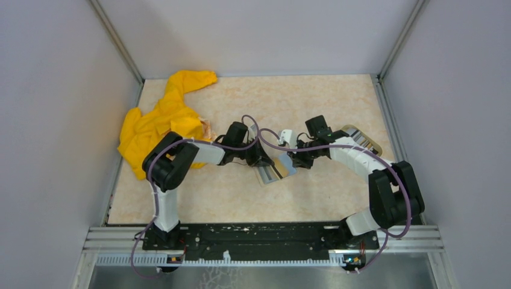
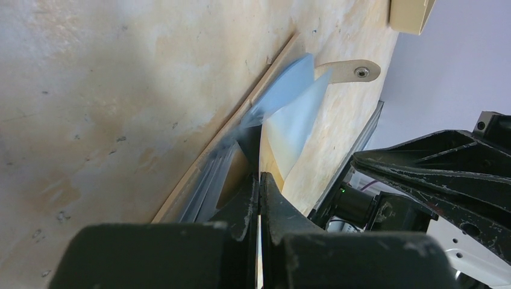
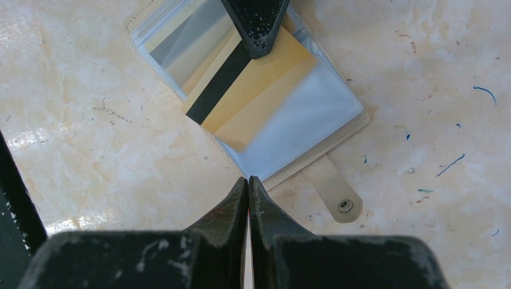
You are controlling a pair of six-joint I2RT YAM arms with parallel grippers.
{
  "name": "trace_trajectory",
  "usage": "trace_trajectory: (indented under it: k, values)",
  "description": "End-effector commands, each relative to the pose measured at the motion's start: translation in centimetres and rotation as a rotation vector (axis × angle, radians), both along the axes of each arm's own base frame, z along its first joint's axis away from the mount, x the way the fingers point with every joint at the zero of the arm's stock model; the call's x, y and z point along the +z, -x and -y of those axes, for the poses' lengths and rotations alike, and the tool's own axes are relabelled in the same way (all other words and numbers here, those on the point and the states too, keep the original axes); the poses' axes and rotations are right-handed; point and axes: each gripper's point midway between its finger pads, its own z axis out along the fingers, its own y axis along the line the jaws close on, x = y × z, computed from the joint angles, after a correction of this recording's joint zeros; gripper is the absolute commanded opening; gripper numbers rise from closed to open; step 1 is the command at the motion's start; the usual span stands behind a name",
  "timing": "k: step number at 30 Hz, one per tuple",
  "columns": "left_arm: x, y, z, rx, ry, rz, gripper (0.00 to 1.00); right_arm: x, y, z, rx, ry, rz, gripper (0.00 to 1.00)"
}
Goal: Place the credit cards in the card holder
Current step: Insert the credit card into the card holder.
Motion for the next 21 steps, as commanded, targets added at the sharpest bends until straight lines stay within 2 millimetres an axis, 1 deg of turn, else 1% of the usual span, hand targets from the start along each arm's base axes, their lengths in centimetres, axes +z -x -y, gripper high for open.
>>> trace_trajectory:
  k: [1,9,21]
  values:
    - [-3.3,1.6,-1.2,-0.018,-0.086,-0.073,0.00,1.6,-0.6,-0.7,0.010,-0.056,0.048,0.01]
    - [-2.0,1.9,-2.1,-0.012,-0.072,-0.040,0.00,1.3,-0.5,-0.9,0.017,-0.065,0.028,0.01]
    - [-1.7,2.3,-1.6,-0.051,-0.026,-0.048,0.00,1.3,-0.5,-0.9,0.016,-0.065,0.026,0.01]
